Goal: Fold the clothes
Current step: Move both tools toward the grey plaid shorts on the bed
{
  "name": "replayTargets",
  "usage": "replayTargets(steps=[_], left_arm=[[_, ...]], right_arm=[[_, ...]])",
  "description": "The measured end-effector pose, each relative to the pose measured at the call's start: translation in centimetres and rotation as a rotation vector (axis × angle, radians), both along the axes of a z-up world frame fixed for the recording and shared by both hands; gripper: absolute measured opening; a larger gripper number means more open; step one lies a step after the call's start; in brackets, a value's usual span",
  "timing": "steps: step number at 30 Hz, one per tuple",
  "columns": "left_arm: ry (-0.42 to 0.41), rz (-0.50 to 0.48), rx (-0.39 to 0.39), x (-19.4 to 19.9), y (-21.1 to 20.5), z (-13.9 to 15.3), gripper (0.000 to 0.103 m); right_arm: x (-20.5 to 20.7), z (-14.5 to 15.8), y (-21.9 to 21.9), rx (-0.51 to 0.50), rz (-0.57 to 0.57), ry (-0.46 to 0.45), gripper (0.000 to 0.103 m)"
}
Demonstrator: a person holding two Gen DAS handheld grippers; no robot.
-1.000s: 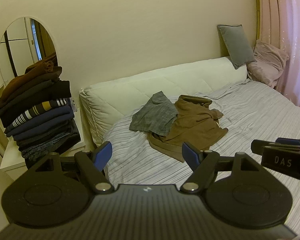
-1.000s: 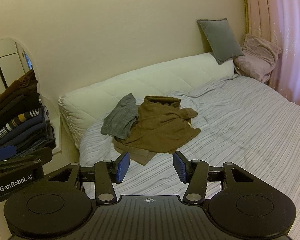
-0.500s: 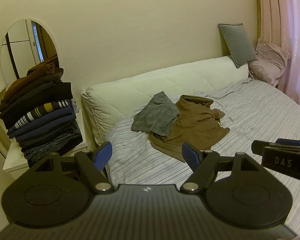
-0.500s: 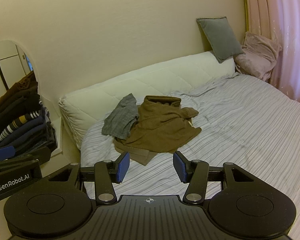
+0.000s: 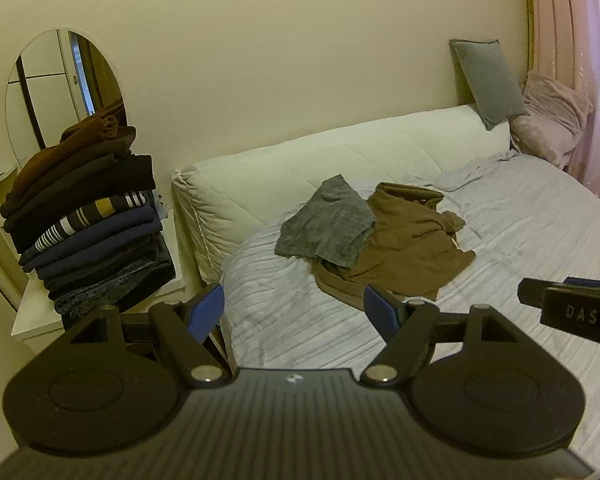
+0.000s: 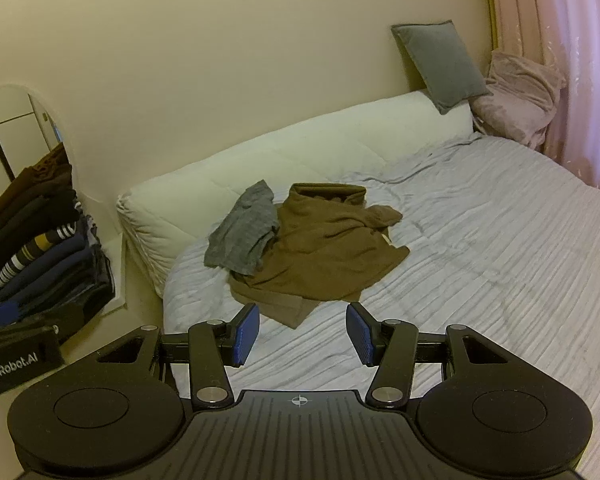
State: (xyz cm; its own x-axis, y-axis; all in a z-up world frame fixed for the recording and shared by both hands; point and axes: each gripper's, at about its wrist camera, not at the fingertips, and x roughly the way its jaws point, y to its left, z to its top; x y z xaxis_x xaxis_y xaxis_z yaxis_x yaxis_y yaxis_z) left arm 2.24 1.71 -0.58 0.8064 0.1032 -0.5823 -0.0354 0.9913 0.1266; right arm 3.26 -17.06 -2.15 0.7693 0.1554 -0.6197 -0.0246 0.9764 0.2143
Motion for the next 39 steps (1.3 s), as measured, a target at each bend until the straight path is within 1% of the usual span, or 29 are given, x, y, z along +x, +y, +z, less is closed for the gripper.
replayTargets(steps=[6, 13, 26, 39], left_arm=[[-0.009, -0.041, -0.011, 2.9, 0.7, -0.2, 0.074], [0.011, -0.095, -0.027, 8.2, 1.8, -1.3, 0.074], [0.097, -0.115, -0.036, 16.7, 5.2, -4.3, 0.074], [0.120, -0.168, -0.057, 23.4, 5.4, -5.4, 0.074]], right_arm=[[2.5, -0.3, 0.6, -0.009, -0.027, 0.000, 0.052], [6.9, -0.9, 1.6, -0.014, -0.075, 0.017, 0.052], [14.4, -3.3, 2.9, -0.028, -0.133, 0.098, 0.052], [20.4, -4.4, 3.4, -0.038, -0.158, 0.130, 0.052]])
